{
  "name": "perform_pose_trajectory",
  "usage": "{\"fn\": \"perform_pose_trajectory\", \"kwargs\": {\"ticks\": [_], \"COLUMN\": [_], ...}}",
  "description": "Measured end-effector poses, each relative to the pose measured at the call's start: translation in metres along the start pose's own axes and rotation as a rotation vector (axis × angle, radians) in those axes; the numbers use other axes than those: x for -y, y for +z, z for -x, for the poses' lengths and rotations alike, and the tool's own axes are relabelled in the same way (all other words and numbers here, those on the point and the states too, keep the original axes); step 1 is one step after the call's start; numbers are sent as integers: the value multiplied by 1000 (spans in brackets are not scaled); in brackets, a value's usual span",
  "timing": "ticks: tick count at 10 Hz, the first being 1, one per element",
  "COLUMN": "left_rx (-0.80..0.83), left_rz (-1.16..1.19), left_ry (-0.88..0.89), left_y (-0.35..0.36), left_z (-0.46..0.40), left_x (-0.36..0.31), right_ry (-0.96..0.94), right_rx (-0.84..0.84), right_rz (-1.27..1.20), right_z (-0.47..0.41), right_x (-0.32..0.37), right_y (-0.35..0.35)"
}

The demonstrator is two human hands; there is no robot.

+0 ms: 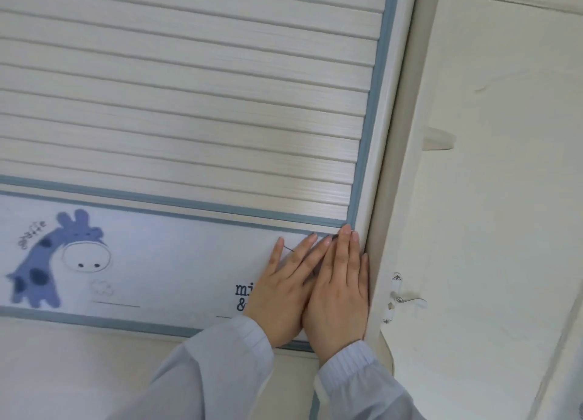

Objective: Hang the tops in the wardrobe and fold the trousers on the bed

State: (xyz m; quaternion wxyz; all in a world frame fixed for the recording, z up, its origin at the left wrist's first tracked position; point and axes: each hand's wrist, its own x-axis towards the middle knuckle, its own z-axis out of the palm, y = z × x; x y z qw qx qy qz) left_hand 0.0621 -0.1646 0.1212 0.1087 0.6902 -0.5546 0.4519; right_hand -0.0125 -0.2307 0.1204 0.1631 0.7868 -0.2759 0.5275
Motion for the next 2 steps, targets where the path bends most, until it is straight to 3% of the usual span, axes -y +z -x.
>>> {"fn": "perform_pose_trajectory", "kwargs": {"ticks": [2], "left_rx": [96], "left_rz": [171], "left_ry": [-122], "left_y": [-44], "left_z": [55], "left_x": [17], "right_ry": [26], "right_rx": [12], "right_rz": [-285], "right_z": [23], "right_x": [34], "right_y": [-24]}}
